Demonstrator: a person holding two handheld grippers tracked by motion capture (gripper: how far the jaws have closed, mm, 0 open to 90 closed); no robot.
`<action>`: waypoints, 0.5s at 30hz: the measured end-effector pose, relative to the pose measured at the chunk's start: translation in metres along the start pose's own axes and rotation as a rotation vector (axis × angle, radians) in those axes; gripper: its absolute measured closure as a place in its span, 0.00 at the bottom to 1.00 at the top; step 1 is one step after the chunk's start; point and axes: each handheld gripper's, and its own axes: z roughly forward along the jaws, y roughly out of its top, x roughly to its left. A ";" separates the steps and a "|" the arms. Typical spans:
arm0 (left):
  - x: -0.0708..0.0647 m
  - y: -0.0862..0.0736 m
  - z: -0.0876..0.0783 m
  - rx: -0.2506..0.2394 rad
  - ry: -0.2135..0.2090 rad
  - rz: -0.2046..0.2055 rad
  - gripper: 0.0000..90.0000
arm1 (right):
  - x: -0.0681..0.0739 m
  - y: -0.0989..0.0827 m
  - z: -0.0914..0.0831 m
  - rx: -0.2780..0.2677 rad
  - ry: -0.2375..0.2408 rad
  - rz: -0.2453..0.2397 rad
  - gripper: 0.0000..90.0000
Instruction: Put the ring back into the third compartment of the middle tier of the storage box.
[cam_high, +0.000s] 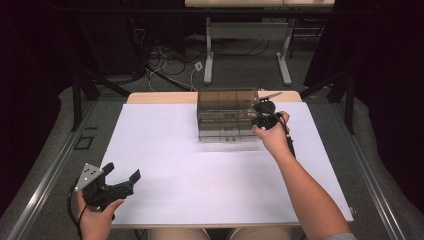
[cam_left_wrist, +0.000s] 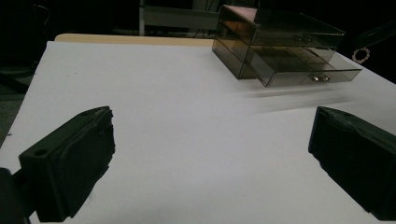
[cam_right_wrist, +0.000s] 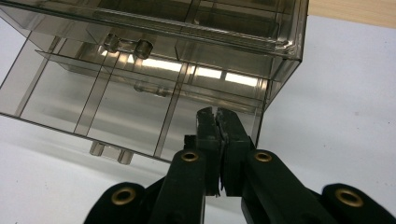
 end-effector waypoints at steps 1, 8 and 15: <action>0.000 0.000 0.000 0.000 0.000 0.000 0.01 | 0.001 0.000 0.001 -0.001 -0.003 0.009 0.99; 0.002 0.000 -0.001 -0.004 0.002 -0.005 0.01 | 0.001 0.001 0.007 -0.011 -0.011 0.010 0.99; 0.005 0.001 -0.001 -0.012 0.008 -0.019 0.01 | 0.002 0.000 0.014 -0.009 -0.010 0.016 0.99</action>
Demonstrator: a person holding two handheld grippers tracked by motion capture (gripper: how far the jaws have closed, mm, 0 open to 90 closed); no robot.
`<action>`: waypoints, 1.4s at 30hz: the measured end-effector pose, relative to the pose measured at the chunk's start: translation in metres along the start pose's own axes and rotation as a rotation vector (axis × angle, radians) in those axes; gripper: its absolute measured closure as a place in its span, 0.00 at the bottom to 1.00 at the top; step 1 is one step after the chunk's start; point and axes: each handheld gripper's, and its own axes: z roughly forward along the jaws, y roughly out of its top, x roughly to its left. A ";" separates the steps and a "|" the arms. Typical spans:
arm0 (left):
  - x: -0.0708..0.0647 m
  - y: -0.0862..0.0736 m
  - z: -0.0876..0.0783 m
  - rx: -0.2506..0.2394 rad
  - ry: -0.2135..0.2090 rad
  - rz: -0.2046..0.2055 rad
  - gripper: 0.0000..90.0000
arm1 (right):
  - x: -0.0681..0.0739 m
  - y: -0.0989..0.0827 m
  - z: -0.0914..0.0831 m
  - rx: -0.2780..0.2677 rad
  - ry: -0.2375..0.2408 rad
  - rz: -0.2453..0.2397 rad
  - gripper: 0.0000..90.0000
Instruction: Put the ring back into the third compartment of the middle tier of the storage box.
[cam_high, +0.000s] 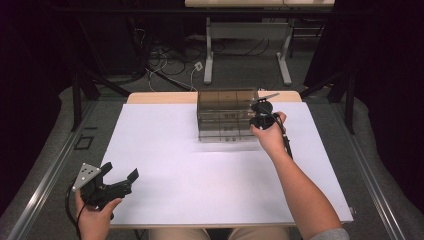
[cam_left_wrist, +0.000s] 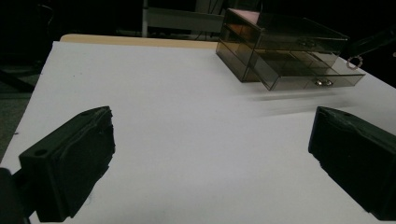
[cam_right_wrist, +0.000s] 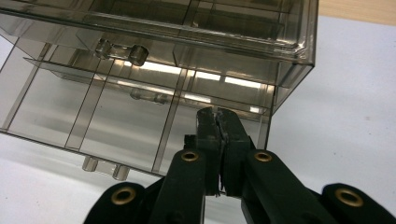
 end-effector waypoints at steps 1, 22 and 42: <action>0.000 0.000 0.000 0.000 0.000 0.000 0.01 | 0.001 0.000 0.001 0.000 0.005 0.003 0.99; 0.006 -0.003 0.003 0.014 0.000 -0.013 0.01 | 0.004 -0.004 0.014 -0.049 0.012 -0.001 0.92; 0.002 -0.002 -0.003 0.003 -0.003 -0.003 0.01 | 0.003 -0.007 -0.010 -0.097 0.047 0.017 0.54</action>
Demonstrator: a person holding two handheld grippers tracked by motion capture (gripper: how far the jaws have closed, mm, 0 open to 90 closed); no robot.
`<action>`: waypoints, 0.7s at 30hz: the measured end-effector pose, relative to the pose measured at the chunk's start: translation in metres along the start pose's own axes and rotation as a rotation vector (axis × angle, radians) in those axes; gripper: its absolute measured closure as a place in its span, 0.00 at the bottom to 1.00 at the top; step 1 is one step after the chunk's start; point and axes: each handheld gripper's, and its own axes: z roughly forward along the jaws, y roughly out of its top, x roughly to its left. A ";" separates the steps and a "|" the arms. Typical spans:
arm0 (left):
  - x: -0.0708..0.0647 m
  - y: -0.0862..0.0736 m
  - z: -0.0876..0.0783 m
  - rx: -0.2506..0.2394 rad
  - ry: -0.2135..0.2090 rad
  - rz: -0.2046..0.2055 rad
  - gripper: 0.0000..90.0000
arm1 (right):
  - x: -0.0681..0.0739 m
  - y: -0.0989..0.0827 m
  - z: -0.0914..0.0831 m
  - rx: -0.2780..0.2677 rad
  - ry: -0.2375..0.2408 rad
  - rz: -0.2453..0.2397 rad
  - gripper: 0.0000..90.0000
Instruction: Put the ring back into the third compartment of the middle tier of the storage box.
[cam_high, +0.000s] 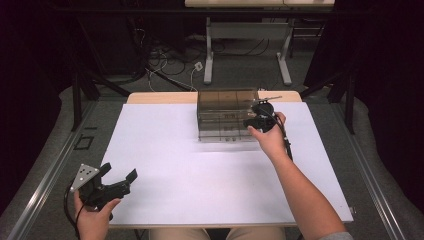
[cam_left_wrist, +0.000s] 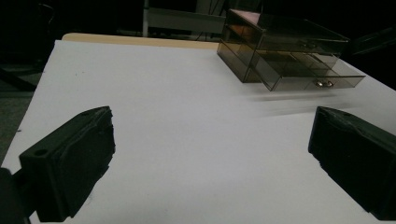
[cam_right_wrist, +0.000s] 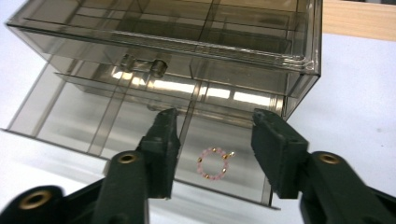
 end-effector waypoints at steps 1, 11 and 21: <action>0.000 0.000 0.000 0.000 0.001 0.000 0.01 | 0.000 0.000 -0.003 -0.002 -0.005 -0.001 0.52; -0.002 -0.001 0.001 0.005 0.005 0.007 0.01 | 0.004 -0.004 -0.022 -0.059 0.003 -0.056 0.29; -0.004 -0.002 0.001 0.013 0.007 0.018 0.01 | 0.003 -0.014 -0.037 -0.048 0.012 -0.081 0.10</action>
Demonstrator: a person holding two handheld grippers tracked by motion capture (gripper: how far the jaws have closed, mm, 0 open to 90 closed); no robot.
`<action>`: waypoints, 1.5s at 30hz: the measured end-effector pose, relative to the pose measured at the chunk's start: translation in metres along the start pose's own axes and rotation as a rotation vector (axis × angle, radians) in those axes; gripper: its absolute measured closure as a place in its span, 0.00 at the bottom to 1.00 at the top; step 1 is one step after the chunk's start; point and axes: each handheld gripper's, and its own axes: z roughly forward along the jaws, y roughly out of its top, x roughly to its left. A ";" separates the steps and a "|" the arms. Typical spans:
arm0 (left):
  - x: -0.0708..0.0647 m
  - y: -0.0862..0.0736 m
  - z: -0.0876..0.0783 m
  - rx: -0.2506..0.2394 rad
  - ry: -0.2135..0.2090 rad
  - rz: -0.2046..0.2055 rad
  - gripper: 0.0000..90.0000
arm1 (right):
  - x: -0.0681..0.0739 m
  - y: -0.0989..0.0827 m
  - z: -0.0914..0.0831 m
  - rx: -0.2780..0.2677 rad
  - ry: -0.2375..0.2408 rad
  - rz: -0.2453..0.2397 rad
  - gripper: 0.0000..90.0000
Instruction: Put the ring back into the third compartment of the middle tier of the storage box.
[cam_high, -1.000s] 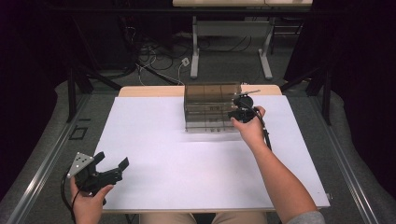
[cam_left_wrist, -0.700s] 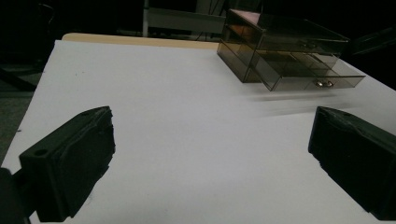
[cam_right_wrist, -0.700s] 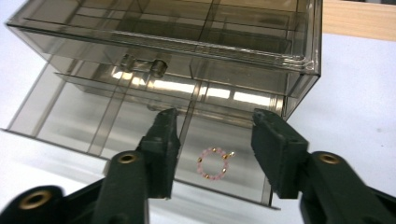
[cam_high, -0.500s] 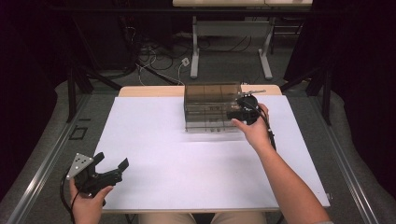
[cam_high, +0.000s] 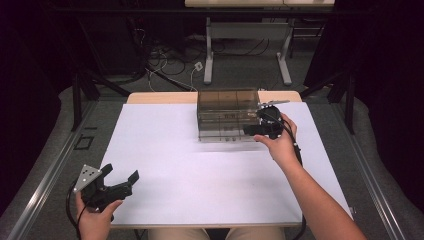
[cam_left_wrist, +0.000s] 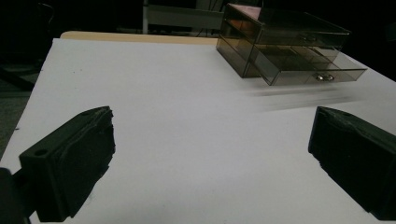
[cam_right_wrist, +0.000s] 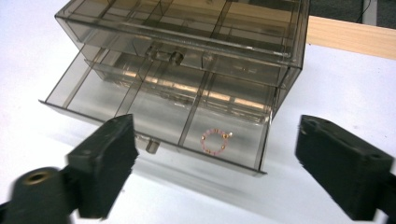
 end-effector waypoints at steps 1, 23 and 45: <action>0.000 0.000 0.000 0.002 0.000 0.001 0.01 | 0.000 -0.002 -0.001 0.004 0.002 -0.012 0.07; -0.002 -0.003 0.003 0.006 -0.011 0.005 0.01 | -0.008 -0.049 -0.036 -0.106 -0.038 -0.116 0.00; -0.004 -0.004 0.004 0.006 -0.014 0.007 0.01 | -0.005 -0.116 -0.071 -0.203 -0.018 -0.133 0.00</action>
